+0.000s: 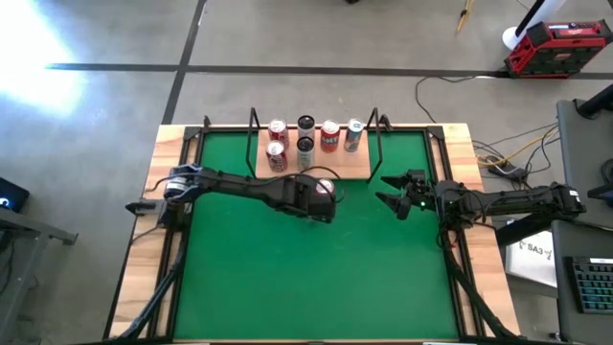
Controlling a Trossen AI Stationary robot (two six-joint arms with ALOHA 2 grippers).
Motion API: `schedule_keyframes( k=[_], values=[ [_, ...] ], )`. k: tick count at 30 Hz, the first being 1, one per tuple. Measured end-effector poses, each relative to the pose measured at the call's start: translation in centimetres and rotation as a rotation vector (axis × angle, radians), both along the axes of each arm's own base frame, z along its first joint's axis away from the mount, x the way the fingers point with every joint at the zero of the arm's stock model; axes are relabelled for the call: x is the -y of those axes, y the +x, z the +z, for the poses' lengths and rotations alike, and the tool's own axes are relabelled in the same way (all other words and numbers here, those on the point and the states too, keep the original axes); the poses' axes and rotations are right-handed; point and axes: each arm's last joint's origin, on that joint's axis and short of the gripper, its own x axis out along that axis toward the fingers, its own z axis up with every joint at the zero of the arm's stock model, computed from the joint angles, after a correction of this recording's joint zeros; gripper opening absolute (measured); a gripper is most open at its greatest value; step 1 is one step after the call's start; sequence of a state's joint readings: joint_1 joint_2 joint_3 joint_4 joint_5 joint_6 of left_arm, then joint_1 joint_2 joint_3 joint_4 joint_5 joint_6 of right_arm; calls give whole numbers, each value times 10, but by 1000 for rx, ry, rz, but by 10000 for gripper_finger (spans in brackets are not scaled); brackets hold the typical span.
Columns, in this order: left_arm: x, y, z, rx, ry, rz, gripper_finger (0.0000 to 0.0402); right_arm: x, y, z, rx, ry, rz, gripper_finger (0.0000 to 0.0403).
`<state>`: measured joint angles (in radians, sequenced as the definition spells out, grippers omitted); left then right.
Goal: Place canned beverage on shelf
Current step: Move the blue soda can to the center of the table
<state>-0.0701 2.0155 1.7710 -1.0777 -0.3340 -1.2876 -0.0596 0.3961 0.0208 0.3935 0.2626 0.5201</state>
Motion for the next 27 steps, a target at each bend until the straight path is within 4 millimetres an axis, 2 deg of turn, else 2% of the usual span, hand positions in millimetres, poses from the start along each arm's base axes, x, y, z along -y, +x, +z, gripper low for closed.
schedule_keyframes(
  k=[27],
  values=[
    [-4,-1,-16,-59,-10,40,240,0,0,0,0,0,0,400]
  ],
)
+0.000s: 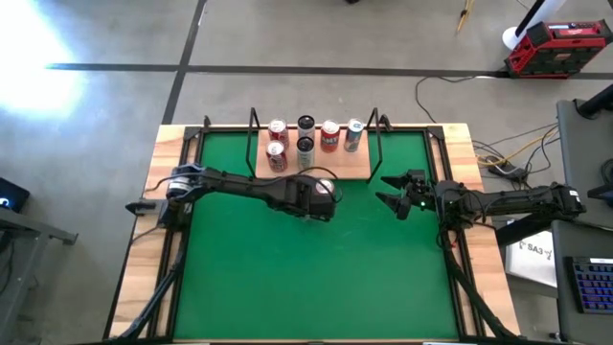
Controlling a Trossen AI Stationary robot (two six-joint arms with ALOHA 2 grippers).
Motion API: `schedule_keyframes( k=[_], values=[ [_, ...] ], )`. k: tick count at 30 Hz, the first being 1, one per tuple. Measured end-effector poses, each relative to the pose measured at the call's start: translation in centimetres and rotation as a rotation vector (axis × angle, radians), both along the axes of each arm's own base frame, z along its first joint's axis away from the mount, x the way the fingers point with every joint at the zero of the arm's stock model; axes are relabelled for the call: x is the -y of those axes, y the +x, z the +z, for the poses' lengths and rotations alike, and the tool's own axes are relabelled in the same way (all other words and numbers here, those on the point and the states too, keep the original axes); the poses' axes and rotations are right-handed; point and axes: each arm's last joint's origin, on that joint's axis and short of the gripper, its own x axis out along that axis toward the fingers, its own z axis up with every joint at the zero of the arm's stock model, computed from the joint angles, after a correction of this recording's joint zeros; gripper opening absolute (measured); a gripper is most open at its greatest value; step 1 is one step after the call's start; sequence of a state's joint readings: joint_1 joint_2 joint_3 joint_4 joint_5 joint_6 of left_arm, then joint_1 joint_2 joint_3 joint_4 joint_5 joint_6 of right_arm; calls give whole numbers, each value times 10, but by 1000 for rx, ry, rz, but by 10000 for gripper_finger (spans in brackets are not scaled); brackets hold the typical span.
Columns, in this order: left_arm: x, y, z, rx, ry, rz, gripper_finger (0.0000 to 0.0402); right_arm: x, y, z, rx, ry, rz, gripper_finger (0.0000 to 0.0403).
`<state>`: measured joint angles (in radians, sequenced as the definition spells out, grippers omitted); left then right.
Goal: Place canned beverage on shelf
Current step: Move the blue soda can to the center of the table, then put the red soda can on the shelf aligned with the other red soda can
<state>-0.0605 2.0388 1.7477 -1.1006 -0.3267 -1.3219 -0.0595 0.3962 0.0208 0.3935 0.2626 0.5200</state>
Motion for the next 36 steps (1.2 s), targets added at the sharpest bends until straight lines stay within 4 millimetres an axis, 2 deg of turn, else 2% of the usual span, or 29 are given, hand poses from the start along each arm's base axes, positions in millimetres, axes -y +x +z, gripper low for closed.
schedule_keyframes(
  k=[5,15,17,20,25,29,32,36],
  values=[
    [1,1,1,11,-29,17,262,0,0,0,1,0,0,400],
    [3,3,8,21,-66,16,382,0,0,0,0,0,0,400],
    [3,3,13,21,-79,13,394,0,0,0,0,0,0,400],
    [4,4,28,34,-85,15,386,0,0,0,0,0,0,400],
    [3,-3,67,26,-67,15,380,0,0,0,0,0,0,400],
    [2,-21,90,-60,-29,100,380,0,0,0,0,0,0,400],
    [1,-31,99,-17,19,141,378,0,0,0,0,0,1,400],
    [-2,-67,103,-49,43,176,363,0,0,0,0,0,0,400]
  ],
)
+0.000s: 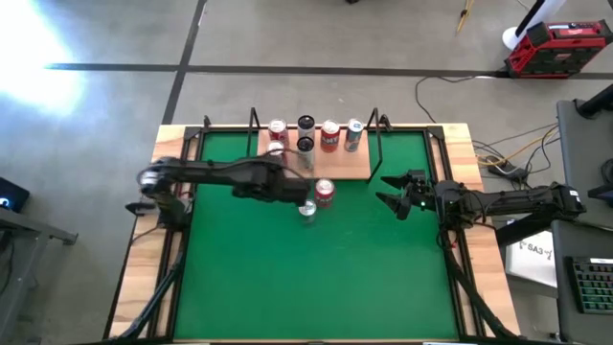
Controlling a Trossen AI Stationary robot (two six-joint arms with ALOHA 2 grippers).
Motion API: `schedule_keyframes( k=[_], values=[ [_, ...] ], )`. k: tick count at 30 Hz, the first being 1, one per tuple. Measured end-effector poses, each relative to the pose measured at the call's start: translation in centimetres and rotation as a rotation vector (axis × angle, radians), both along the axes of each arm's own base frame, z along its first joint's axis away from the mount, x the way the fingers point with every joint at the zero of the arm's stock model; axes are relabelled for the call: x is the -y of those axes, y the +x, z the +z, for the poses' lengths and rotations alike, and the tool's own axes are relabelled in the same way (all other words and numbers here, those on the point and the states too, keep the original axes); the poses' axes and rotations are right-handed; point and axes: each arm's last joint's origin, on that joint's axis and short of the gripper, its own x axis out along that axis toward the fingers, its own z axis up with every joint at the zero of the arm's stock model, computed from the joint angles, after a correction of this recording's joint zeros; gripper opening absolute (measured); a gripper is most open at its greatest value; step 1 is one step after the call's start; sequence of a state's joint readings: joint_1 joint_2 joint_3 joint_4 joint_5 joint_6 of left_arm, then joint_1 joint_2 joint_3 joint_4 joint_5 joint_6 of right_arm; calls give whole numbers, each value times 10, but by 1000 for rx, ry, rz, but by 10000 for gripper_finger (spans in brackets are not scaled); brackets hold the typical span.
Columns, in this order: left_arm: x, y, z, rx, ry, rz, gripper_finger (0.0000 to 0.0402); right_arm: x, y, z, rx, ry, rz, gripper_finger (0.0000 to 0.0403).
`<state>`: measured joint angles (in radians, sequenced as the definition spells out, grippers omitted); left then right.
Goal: Place canned beverage on shelf
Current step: Put the red soda can on the shelf aligned with the other red soda can
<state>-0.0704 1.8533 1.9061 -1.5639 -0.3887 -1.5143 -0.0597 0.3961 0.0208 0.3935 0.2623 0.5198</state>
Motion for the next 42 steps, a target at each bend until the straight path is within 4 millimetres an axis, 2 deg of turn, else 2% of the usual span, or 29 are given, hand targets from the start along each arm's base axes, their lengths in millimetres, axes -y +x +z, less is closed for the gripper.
schedule_keyframes(
  k=[8,13,21,29,32,37,42],
  values=[
    [-7,-102,-30,-66,22,182,346,0,0,0,0,0,0,400],
    [-10,-135,-48,57,32,220,345,0,0,0,0,0,0,400],
    [-22,-151,-74,68,508,-7,345,0,0,0,0,0,0,400],
    [-23,-160,-106,184,552,-47,345,0,0,0,0,0,0,400],
    [-26,-164,-123,280,569,-68,345,0,0,0,0,0,0,400],
    [-28,-180,-147,576,691,-150,345,0,0,0,0,0,0,400],
    [-29,-204,-158,850,835,-123,345,0,0,0,0,0,0,400]
  ],
)
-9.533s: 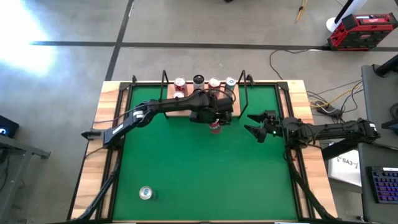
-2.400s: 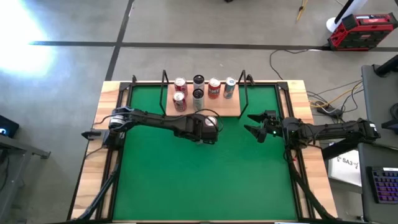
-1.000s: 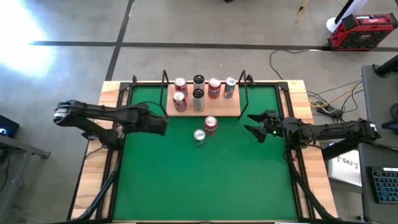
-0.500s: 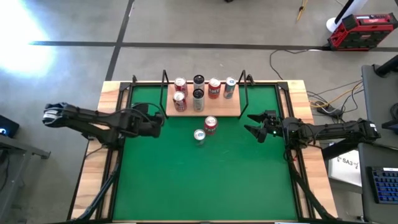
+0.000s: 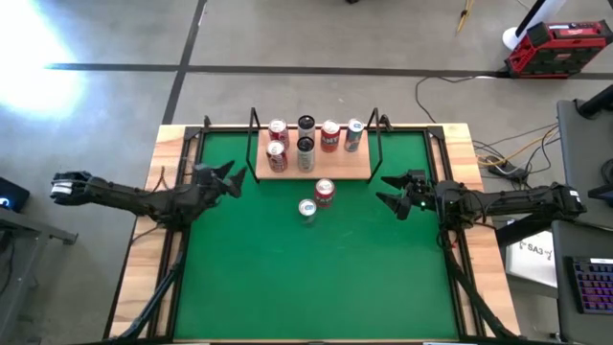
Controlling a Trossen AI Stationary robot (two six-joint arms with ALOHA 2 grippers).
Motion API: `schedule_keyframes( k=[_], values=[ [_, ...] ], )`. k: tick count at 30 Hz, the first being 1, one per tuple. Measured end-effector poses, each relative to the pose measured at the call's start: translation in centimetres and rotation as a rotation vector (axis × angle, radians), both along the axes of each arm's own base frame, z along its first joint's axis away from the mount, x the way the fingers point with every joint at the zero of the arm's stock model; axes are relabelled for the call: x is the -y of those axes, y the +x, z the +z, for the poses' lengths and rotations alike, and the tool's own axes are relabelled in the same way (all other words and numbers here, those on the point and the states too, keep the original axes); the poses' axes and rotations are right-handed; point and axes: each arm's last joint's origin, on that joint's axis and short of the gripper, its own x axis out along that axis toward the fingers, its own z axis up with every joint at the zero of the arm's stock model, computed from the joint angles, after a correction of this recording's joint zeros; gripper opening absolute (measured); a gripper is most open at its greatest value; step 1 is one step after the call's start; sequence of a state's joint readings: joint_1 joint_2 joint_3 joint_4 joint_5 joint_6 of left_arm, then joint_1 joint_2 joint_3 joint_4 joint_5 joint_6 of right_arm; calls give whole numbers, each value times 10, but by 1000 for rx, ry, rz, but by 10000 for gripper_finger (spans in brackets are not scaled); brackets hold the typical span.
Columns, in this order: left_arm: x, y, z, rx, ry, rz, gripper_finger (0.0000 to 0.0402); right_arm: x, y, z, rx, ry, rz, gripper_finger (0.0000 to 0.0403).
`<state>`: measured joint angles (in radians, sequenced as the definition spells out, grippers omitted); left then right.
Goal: Place canned beverage on shelf
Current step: Put the red soda can on the shelf aligned with the other red soda can
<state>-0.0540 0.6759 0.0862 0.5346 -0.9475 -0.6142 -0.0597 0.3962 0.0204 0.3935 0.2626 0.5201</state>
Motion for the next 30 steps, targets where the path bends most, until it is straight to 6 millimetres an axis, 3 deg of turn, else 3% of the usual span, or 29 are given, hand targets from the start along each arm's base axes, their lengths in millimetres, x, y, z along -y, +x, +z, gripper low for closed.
schedule_keyframes(
  k=[20,25,30],
  values=[
    [0,-52,27,-78,523,-66,346,0,0,0,0,0,0,400],
    [1,-53,22,-223,613,-65,346,0,0,0,0,0,0,400],
    [-2,-53,14,-353,575,11,346,0,0,0,0,0,0,400]
  ],
)
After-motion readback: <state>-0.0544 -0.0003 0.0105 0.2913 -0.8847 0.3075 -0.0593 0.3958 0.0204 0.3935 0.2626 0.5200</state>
